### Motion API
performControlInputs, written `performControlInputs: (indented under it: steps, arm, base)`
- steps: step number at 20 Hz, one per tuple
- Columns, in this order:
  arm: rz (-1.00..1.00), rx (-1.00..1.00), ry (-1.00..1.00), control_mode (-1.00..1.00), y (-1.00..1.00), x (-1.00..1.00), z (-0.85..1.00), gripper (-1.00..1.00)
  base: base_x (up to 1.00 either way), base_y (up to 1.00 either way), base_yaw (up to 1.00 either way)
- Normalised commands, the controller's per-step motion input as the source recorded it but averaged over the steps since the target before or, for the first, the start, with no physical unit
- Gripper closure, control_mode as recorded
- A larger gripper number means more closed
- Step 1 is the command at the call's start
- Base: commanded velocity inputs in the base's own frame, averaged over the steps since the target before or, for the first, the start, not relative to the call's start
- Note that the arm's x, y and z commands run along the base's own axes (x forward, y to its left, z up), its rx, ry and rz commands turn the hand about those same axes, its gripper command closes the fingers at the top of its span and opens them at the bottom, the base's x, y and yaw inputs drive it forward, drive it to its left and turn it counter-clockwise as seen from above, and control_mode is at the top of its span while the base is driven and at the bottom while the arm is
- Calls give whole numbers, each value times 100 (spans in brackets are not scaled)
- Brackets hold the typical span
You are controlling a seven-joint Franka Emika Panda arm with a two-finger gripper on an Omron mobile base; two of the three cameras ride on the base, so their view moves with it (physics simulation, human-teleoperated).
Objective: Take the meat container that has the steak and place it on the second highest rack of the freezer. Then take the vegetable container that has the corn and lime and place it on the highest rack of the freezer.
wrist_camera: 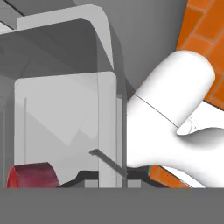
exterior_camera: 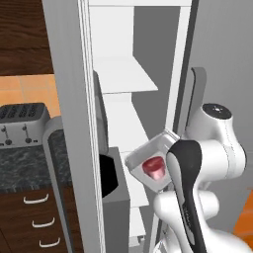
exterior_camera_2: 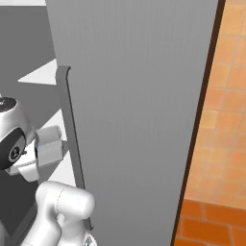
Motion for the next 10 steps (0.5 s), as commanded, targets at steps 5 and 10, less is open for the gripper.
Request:
performControlInputs:
  steps: [5, 10]
  arm:
    - [-13, 5, -4, -100, 21, 40, 0, 100]
    - [3, 2, -12, -100, 0, 40, 0, 100]
  base:
    - [0, 0, 0]
    - [0, 0, 0]
